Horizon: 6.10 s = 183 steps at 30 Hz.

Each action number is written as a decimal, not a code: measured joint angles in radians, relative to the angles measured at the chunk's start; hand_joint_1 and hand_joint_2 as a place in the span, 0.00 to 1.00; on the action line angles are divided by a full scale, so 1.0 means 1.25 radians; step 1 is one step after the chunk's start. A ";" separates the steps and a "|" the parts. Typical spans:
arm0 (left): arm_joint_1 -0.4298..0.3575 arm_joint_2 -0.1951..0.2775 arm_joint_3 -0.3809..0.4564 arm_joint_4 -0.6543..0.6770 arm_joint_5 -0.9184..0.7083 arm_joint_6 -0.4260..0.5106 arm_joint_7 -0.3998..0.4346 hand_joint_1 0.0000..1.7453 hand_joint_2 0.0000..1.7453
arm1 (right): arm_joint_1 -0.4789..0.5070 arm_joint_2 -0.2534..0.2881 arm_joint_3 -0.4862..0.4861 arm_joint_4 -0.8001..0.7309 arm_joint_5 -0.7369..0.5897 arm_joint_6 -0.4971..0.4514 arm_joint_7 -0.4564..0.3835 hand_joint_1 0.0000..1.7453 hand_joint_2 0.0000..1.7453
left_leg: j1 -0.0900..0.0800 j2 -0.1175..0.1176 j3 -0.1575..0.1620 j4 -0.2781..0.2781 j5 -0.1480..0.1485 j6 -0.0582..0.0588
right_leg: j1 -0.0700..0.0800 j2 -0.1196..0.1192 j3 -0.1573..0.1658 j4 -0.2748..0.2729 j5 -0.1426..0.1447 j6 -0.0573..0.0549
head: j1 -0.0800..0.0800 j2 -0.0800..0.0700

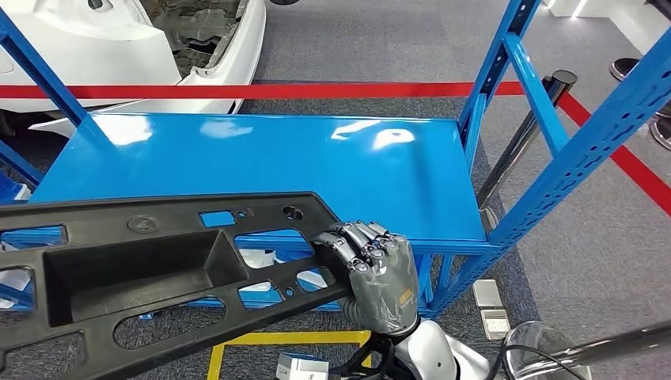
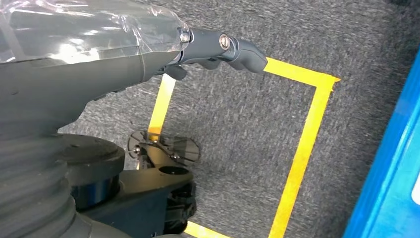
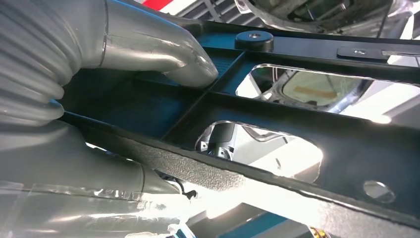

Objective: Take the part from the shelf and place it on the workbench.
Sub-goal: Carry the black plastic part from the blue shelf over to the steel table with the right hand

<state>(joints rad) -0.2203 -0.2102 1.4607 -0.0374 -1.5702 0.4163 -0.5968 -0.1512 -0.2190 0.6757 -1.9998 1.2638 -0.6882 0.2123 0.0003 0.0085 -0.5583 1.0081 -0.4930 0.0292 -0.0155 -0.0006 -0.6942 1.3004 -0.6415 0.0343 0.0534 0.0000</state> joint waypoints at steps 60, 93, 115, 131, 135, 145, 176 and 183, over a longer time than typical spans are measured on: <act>0.000 0.000 0.001 0.000 0.000 0.002 -0.009 0.00 1.00 | -0.032 0.005 0.010 0.029 -0.091 0.000 -0.023 1.00 1.00 | 0.003 0.001 0.009 -0.006 -0.001 -0.002 | -0.002 -0.001 0.017 -0.046 0.014 -0.003 | 0.000 0.000; -0.002 -0.001 0.000 0.000 0.000 0.010 0.000 0.00 1.00 | 0.007 0.032 -0.039 0.029 -0.167 0.000 -0.089 1.00 1.00 | 0.003 0.003 0.001 -0.004 0.003 -0.002 | -0.002 0.000 0.001 -0.003 -0.001 0.002 | 0.003 0.000; -0.003 0.001 0.001 0.000 0.005 0.011 -0.007 0.00 1.00 | -0.010 0.058 -0.052 0.030 -0.182 0.000 -0.092 1.00 1.00 | -0.001 -0.006 0.058 0.006 -0.056 -0.034 | -0.003 -0.005 0.049 -0.196 0.141 -0.024 | -0.009 0.000; -0.001 0.001 0.001 0.000 0.000 0.013 -0.015 0.00 1.00 | -0.005 0.059 -0.051 0.031 -0.151 0.000 -0.058 1.00 1.00 | -0.006 0.003 -0.038 0.033 0.007 -0.014 | 0.000 -0.001 0.134 -0.203 0.067 -0.010 | 0.007 0.000; -0.001 0.001 0.001 0.000 0.000 0.014 -0.015 0.00 1.00 | 0.001 0.059 -0.051 0.031 -0.145 0.000 -0.053 1.00 1.00 | -0.004 0.000 -0.052 0.061 -0.015 -0.033 | -0.005 -0.002 0.120 -0.212 0.087 -0.031 | 0.002 0.000; -0.002 0.001 0.001 0.000 0.001 0.014 -0.015 0.00 1.00 | 0.010 0.060 -0.051 0.031 -0.147 0.000 -0.052 1.00 1.00 | 0.004 -0.006 0.053 0.014 -0.049 -0.040 | -0.005 -0.003 0.074 -0.209 0.128 -0.024 | -0.008 0.000; 0.005 0.002 0.002 0.000 0.000 0.019 -0.022 0.00 1.00 | 0.018 0.059 -0.052 0.031 -0.151 0.000 -0.049 1.00 1.00 | 0.005 -0.006 0.051 0.017 -0.045 -0.042 | -0.003 -0.005 0.076 -0.207 0.123 -0.029 | -0.005 0.000; 0.005 0.001 0.002 0.000 0.000 0.019 -0.021 0.00 1.00 | 0.019 0.059 -0.056 0.031 -0.143 0.000 -0.045 1.00 1.00 | 0.006 0.001 0.037 -0.020 -0.018 -0.009 | -0.003 -0.003 0.032 -0.109 0.050 -0.005 | 0.003 0.000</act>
<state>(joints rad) -0.2141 -0.2087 1.4626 -0.0378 -1.5700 0.4402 -0.6235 -0.1276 -0.1454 0.6053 -1.9608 1.0847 -0.6884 0.1560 0.0083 0.0101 -0.5120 0.9826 -0.5155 0.0178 -0.0190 -0.0042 -0.6538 1.1636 -0.5791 0.0283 0.0569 0.0000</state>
